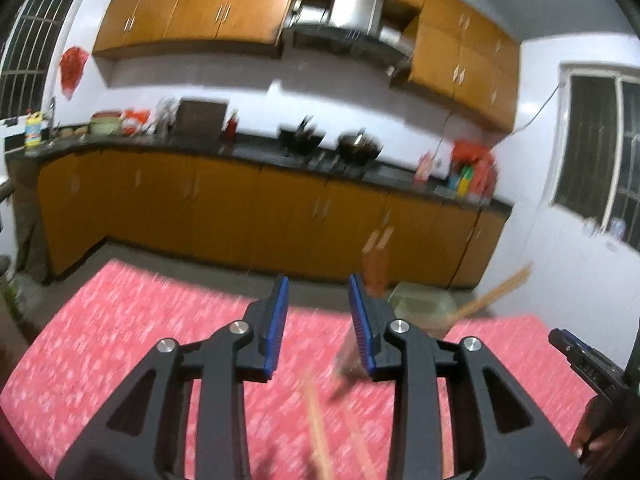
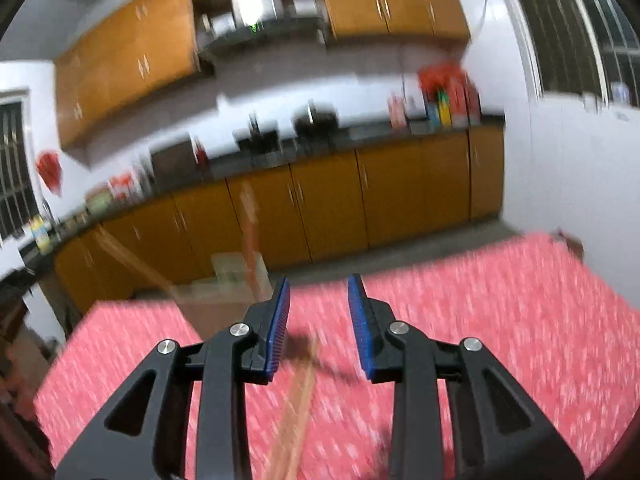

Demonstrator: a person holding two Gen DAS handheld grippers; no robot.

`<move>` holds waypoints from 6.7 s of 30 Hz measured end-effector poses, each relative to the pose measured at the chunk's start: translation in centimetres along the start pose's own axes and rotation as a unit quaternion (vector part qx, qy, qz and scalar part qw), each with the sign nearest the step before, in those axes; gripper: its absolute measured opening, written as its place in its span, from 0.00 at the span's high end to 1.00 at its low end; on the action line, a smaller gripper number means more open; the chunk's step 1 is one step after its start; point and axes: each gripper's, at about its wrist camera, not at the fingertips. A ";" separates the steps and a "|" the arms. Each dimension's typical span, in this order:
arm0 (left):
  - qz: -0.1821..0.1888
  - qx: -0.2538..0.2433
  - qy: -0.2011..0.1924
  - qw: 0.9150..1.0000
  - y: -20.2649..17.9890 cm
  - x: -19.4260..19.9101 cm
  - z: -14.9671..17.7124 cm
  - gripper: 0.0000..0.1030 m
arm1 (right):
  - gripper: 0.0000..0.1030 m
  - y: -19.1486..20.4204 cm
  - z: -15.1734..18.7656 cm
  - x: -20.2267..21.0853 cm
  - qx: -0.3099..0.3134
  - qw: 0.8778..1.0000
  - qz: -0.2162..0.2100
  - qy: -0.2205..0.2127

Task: Organize utensils
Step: 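Return to the table and close the right tool on a chopstick while the left tool grasps another, then lift the held chopsticks from the table with both tools, then raise both chopsticks upright and carry them over the beige holder, then open the left tool and the right tool to drop the chopsticks in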

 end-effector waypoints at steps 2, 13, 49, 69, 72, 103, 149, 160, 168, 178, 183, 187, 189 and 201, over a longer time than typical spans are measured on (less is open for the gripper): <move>-0.005 -0.001 0.050 0.999 0.6 -1.1 2.8 0.69 | 0.70 -0.8 2.2 -1.9 -0.005 0.999 0.008 0.053; 0.035 0.026 0.195 0.980 0.4 -4.7 12.2 0.75 | 0.83 0.5 10.3 -7.6 0.016 0.982 0.006 0.188; 0.070 -0.038 0.272 0.959 -4.4 -7.6 15.3 0.91 | 0.92 -1.7 9.6 -7.8 0.020 0.984 0.063 0.163; 0.020 -0.006 0.247 0.969 2.6 -9.3 14.6 0.90 | 0.92 -3.9 8.3 -9.0 0.002 0.987 0.073 0.144; 0.029 0.007 0.245 0.969 3.1 -9.0 14.7 0.91 | 0.92 -4.1 8.3 -9.0 0.001 0.987 0.071 0.145; 0.026 -0.024 0.252 0.967 2.4 -7.8 14.9 0.91 | 0.92 -3.7 8.8 -8.0 0.010 0.987 0.069 0.147; 0.038 -0.060 0.039 0.997 1.1 1.9 -1.0 0.93 | 0.93 0.8 -1.7 3.3 0.007 0.998 -0.037 -0.041; 0.109 -0.059 -0.045 0.991 -3.5 3.3 -6.8 0.93 | 0.93 6.4 -6.4 7.7 0.027 0.983 -0.151 -0.101; 0.092 -0.055 -0.108 0.988 -6.0 2.1 -10.7 0.93 | 0.93 8.5 -8.4 4.3 0.042 0.986 -0.135 -0.094; 0.073 -0.047 -0.050 0.995 -6.6 -5.5 -10.4 0.93 | 0.93 9.1 -8.4 -1.0 0.048 0.993 -0.105 -0.021; 0.074 -0.051 -0.028 0.996 -6.7 -7.2 -9.1 0.93 | 0.93 9.0 -8.1 -2.3 0.045 0.994 -0.102 -0.005; 0.073 -0.049 -0.013 0.996 -6.6 -8.3 -8.6 0.92 | 0.92 8.7 -8.0 -2.6 0.034 0.994 -0.103 0.003; 0.075 -0.044 -0.013 0.996 -6.4 -8.4 -8.5 0.88 | 0.91 8.7 -8.1 -2.3 0.035 0.994 -0.104 0.002; 0.073 -0.025 -0.046 0.996 -4.1 -3.6 -8.4 0.85 | 0.78 7.7 -8.5 3.1 0.026 0.991 -0.112 -0.064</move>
Point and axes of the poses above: each gripper's, at about its wrist camera, not at the fingertips, and x roughly against the way its jaws point, y to its left, z to its underside, and after that the axes turned 12 degrees about -x, right-handed
